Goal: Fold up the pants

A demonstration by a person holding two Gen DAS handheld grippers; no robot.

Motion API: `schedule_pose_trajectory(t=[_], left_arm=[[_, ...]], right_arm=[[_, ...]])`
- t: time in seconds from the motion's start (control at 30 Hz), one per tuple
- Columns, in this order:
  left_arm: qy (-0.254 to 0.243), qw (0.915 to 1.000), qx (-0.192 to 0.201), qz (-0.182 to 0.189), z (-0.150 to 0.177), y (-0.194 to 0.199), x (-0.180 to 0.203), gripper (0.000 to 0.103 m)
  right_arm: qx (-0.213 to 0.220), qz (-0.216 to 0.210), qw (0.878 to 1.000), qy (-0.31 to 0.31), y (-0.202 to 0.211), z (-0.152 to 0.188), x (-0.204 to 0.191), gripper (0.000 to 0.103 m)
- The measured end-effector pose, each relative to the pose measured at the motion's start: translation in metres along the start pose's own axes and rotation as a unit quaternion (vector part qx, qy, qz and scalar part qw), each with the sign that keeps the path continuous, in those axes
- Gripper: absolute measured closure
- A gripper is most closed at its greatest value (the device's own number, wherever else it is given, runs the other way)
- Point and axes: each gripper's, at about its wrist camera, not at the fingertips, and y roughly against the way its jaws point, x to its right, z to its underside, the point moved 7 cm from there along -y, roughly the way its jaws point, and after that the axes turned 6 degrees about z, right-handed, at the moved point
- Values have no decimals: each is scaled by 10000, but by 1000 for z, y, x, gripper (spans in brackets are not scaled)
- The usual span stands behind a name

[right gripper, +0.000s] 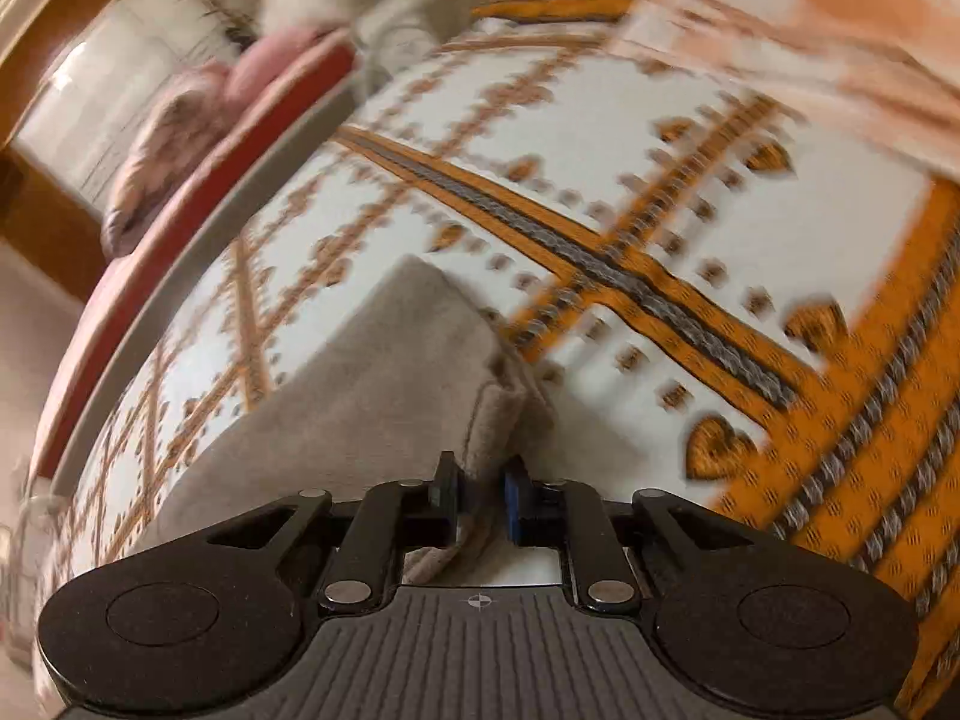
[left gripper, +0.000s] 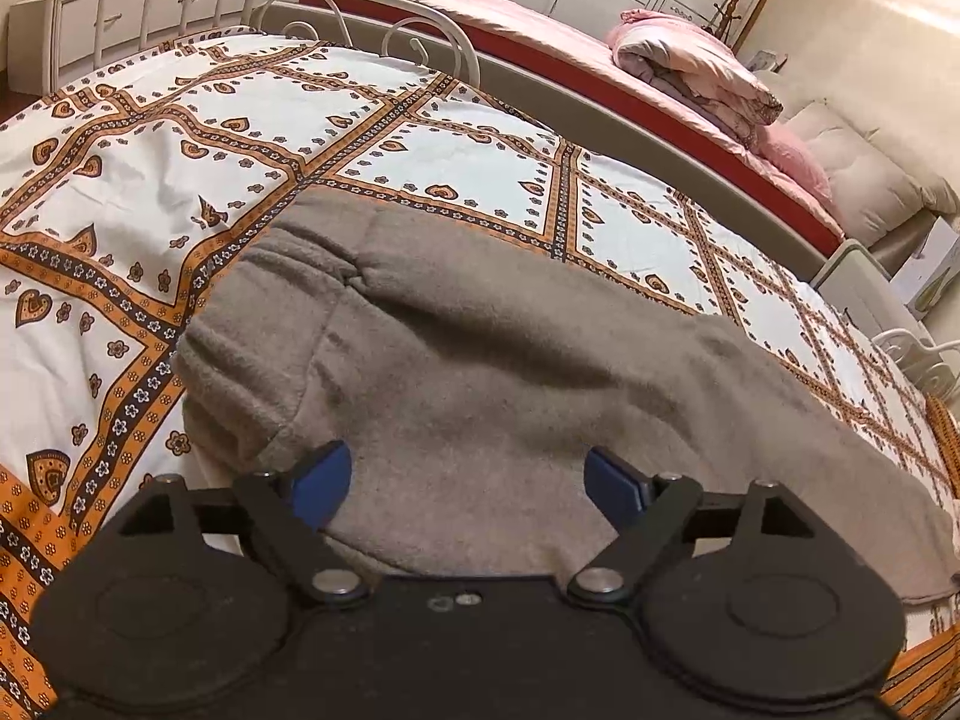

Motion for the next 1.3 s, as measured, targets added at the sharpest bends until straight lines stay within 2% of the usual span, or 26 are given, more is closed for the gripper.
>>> schedule_pose_trajectory(t=[0.07, 0.13, 0.17, 0.2, 0.23, 0.3, 0.37, 0.4, 0.43, 0.47, 0.5, 0.53, 0.57, 0.63, 0.7, 0.77, 0.83, 0.87, 1.07, 1.17, 1.2, 1.23, 1.3], left_arm=[[-33, 10000, -6, 0, 1, 0, 0, 25], [-70, 10000, -15, 6, 2, 0, 0, 25], [-104, 9999, -22, 5, 2, 0, 1, 25], [-137, 9999, -33, 3, 3, 0, 1, 25], [-163, 9999, -50, 2, 3, -1, 1, 25], [-172, 9998, -82, 27, 3, -3, 2, 25], [-199, 9998, -97, 0, 3, -4, 4, 24], [-220, 9997, -103, -15, 3, -4, 4, 23], [-237, 9997, -106, -34, 3, -4, 5, 23], [-264, 9996, -104, -51, 3, -4, 5, 23], [-301, 9995, -85, -76, 2, -3, 6, 24], [-331, 9994, -10, -130, 0, 0, 7, 29], [-353, 9991, 87, -201, -2, 4, 7, 31], [-398, 9977, 370, -405, -10, 12, 5, 36], [-345, 9963, 623, -475, -19, 16, 3, 39], [-346, 9948, 759, -577, -28, 15, 0, 37], [-477, 9930, 734, -794, -37, 7, -6, 38], [-496, 9926, 714, -842, -41, 4, -10, 39], [-358, 9919, 744, -967, -70, -11, -32, 41], [-310, 9947, 604, -770, -76, -28, -40, 41], [-305, 9955, 558, -698, -78, -33, -42, 37], [-287, 9962, 516, -646, -79, -39, -45, 37], [-211, 9978, 324, -532, -79, -54, -50, 38]], right_arm=[[811, -513, 9948, 349, 35, -13, -23, 88], [1654, -1001, 9779, 796, 73, -18, -47, 89], [1992, -1109, 9691, 944, 88, -17, -54, 89], [2045, -1025, 9690, 934, 88, -17, -53, 89], [1842, -788, 9765, 799, 77, -18, -45, 89], [924, -237, 9952, 242, 30, -16, -16, 88], [-89, 227, 9994, -249, -12, 0, 12, 88], [-243, 170, 9988, -387, -18, 4, 19, 88], [-188, 41, 9983, -555, -12, 1, 24, 86], [-75, 11, 9979, -648, -3, -2, 24, 76], [155, 163, 9979, -606, 8, -4, 23, 70], [482, 309, 9971, -493, 22, -7, 19, 70], [852, 200, 9958, -277, 39, -11, 9, 70], [1174, -97, 9928, 199, 54, -10, -18, 70], [1204, -571, 9882, 753, 62, 1, -61, 70], [988, -1043, 9821, 1222, 57, 13, -112, 70], [801, -1529, 9675, 1850, 48, 30, -176, 69], [674, -1781, 9554, 2256, 42, 47, -213, 69], [113, -2503, 9014, 3532, -9, 145, -372, 69], [-156, -2710, 8705, 4107, -39, 192, -431, 69], [-245, -2730, 8628, 4249, -51, 199, -442, 68], [-332, -2731, 8540, 4416, -62, 212, -459, 68], [-422, -2696, 8457, 4586, -86, 221, -477, 68]])
